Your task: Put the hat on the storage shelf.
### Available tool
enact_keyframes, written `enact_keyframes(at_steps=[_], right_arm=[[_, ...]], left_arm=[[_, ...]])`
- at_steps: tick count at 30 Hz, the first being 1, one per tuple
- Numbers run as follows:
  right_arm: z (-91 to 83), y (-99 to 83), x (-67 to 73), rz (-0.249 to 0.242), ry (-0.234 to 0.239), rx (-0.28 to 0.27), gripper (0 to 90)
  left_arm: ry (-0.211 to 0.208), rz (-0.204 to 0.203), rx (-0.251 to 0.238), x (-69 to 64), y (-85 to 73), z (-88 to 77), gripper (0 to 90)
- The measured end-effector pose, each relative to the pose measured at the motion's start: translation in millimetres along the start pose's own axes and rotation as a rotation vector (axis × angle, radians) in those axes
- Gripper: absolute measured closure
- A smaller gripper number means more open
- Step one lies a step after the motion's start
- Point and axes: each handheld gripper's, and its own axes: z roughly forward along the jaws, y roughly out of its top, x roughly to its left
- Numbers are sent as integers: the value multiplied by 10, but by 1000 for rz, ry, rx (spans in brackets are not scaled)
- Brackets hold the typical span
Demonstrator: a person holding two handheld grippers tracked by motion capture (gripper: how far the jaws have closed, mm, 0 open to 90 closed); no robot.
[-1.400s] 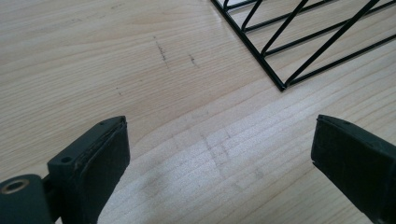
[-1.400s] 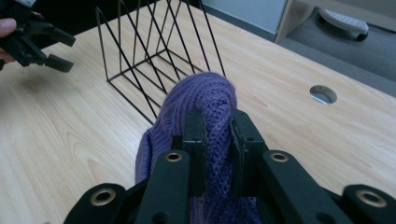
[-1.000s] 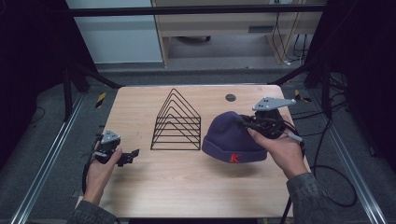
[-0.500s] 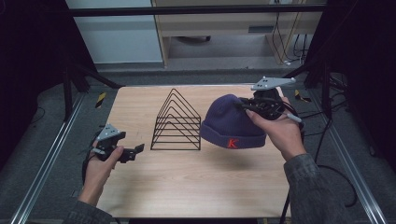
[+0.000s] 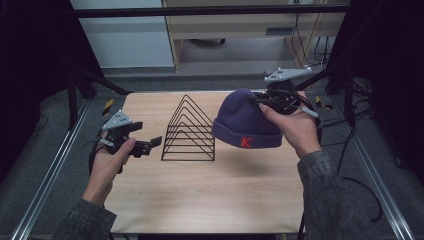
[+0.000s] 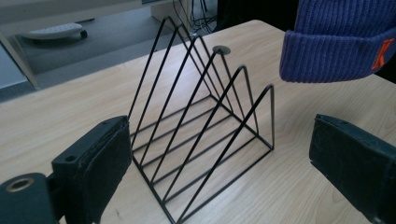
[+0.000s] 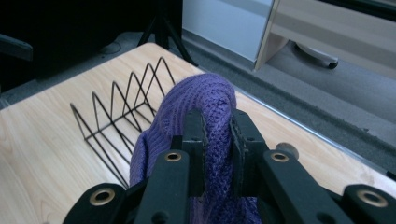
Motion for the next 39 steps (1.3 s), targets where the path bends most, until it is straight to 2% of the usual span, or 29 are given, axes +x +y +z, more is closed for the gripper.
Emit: enact_keyframes(at_steps=[6, 11, 14, 16, 18, 22, 25, 26, 29, 30, 32, 35, 39], right_arm=[[33, 111, 28, 2, -12, -3, 783], [52, 211, 56, -11, -14, -9, 783], [32, 268, 75, -11, -15, -21, 783], [18, 310, 86, -14, -16, -24, 783], [19, 350, 98, -18, -18, -25, 783], [73, 429, 152, -21, -20, -16, 782], [113, 489, 219, -26, -10, -23, 783], [124, 523, 245, -26, -3, -29, 783], [143, 576, 271, -33, 3, -35, 783], [160, 644, 303, -38, 11, -45, 782], [168, 704, 331, -40, 16, -54, 782], [182, 776, 369, -51, 22, -63, 783], [236, 861, 432, -60, 35, -70, 783]], left_arm=[[-12, -1, 1, 28, 195, 42, 67], [-35, 38, 35, 17, 344, 64, 69], [-25, 41, 15, 28, 429, 2, 69], [-38, 36, -1, 38, 480, -33, 69], [-35, 42, -1, 43, 507, -34, 69], [-2, 40, 35, 60, 561, 19, 89], [-44, 30, 10, 31, 609, 6, 91], [-51, 38, 10, 26, 621, 6, 91], [-55, 47, 8, 10, 651, 11, 92], [-57, 54, 9, 3, 669, 12, 94], [-73, 60, 6, -5, 693, 24, 105], [-76, 59, -5, -19, 702, 35, 112], [-86, 79, 13, -29, 714, 102, 114]])
